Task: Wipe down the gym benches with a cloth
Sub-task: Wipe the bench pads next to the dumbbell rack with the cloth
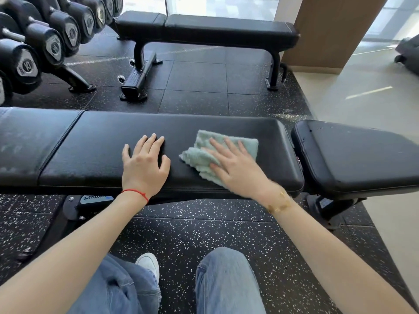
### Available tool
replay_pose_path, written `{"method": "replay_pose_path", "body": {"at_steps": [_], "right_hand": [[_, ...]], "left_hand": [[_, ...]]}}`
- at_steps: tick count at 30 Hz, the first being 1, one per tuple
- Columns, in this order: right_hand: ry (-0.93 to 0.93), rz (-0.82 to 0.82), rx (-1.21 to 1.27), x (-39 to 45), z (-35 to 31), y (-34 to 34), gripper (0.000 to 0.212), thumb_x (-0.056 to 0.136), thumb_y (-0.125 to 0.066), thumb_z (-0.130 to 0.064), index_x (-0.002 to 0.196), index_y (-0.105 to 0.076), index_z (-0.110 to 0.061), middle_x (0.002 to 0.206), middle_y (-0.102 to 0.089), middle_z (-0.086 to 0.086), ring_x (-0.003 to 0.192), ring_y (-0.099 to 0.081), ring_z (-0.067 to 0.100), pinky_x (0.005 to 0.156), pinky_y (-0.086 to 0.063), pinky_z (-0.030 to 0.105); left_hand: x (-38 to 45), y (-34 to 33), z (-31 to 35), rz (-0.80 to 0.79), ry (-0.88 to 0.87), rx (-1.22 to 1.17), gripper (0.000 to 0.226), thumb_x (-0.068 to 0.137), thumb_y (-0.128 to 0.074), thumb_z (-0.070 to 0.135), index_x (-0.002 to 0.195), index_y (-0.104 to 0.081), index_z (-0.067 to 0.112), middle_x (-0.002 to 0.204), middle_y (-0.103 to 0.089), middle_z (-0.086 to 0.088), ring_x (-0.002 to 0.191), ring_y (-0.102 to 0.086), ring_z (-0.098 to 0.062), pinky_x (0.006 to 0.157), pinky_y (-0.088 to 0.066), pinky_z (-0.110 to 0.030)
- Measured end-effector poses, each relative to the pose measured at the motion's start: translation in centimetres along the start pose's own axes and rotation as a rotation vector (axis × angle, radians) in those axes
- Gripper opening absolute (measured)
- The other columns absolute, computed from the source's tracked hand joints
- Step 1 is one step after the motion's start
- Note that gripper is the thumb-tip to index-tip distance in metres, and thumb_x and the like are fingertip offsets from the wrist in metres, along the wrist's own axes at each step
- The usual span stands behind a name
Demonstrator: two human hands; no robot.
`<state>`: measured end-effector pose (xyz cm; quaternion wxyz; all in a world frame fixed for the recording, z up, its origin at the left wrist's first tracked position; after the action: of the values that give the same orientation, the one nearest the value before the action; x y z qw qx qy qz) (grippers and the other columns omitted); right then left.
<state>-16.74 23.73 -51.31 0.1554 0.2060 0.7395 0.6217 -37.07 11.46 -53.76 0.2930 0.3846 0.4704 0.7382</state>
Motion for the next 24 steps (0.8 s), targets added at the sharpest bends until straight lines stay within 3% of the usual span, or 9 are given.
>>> {"method": "replay_pose_path", "body": {"at_steps": [3,5,8,11,16,20,24], "right_hand": [[-0.057,0.053,0.028,-5.5,2.6,0.3,0.055,0.099,-0.012,-0.055,0.153,-0.014,-0.042,0.162,-0.008,-0.015,0.15,0.0,0.013,0.122,0.005,0.038],[-0.164,0.061,0.017,-5.8,6.2,0.9,0.056,0.1,-0.015,-0.052,0.153,-0.013,-0.037,0.162,-0.008,-0.012,0.151,-0.001,0.016,0.121,0.007,0.036],[-0.34,0.04,0.037,-1.5,11.0,2.0,0.052,0.104,-0.026,-0.04,0.154,-0.016,-0.028,0.164,-0.009,-0.005,0.151,-0.003,0.022,0.121,0.002,0.039],[-0.451,0.003,0.027,3.1,12.5,2.4,0.054,0.105,-0.024,-0.04,0.156,-0.014,-0.022,0.164,-0.005,-0.002,0.151,0.0,0.025,0.121,0.001,0.044],[-0.341,0.039,0.047,-1.1,10.0,1.7,0.055,0.104,-0.026,-0.042,0.155,-0.015,-0.027,0.164,-0.004,-0.006,0.151,0.002,0.022,0.121,0.008,0.039],[-0.222,0.078,0.047,-7.4,6.9,1.1,0.056,0.097,-0.013,-0.055,0.152,-0.013,-0.042,0.161,-0.003,-0.016,0.149,0.003,0.013,0.122,0.006,0.039],[-0.273,0.067,0.032,-4.5,8.6,1.4,0.052,0.102,-0.021,-0.047,0.153,-0.017,-0.037,0.163,-0.008,-0.012,0.151,-0.001,0.016,0.122,0.004,0.037]], "left_hand": [[-0.1,0.0,-0.1,0.005,-0.008,0.002,0.059,0.09,-0.031,0.038,0.143,-0.045,0.02,0.154,-0.039,-0.002,0.145,-0.028,-0.02,0.118,-0.013,-0.055],[-0.1,0.0,0.0,0.01,-0.008,0.001,0.059,0.089,-0.031,0.038,0.143,-0.046,0.019,0.153,-0.04,-0.003,0.145,-0.029,-0.02,0.118,-0.013,-0.055],[-0.1,-0.1,0.0,0.018,-0.003,0.003,0.058,0.089,-0.032,0.038,0.142,-0.047,0.019,0.152,-0.041,-0.003,0.145,-0.03,-0.02,0.118,-0.014,-0.055],[0.0,-0.2,0.0,0.023,-0.002,0.006,0.058,0.089,-0.032,0.038,0.141,-0.048,0.02,0.152,-0.042,-0.002,0.144,-0.032,-0.019,0.118,-0.015,-0.055],[0.0,-0.2,-0.2,0.026,-0.009,0.007,0.058,0.089,-0.031,0.038,0.141,-0.048,0.021,0.152,-0.042,-0.002,0.144,-0.031,-0.019,0.118,-0.015,-0.055],[0.0,-0.4,-0.2,0.02,-0.013,0.017,0.059,0.089,-0.03,0.038,0.142,-0.047,0.02,0.152,-0.041,-0.003,0.144,-0.031,-0.02,0.118,-0.014,-0.055],[0.0,-0.3,0.0,0.006,-0.004,0.021,0.059,0.089,-0.029,0.038,0.143,-0.045,0.021,0.153,-0.04,-0.002,0.145,-0.029,-0.019,0.118,-0.013,-0.055]]}}
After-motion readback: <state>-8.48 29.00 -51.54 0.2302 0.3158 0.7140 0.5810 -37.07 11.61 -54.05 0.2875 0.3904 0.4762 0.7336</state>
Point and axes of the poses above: each hand's wrist, its own x-axis towards the middle knuckle, its own y-axis out of the back of the hand, z = x × y, the point moved 2 cm from there along x, towards the middle knuckle
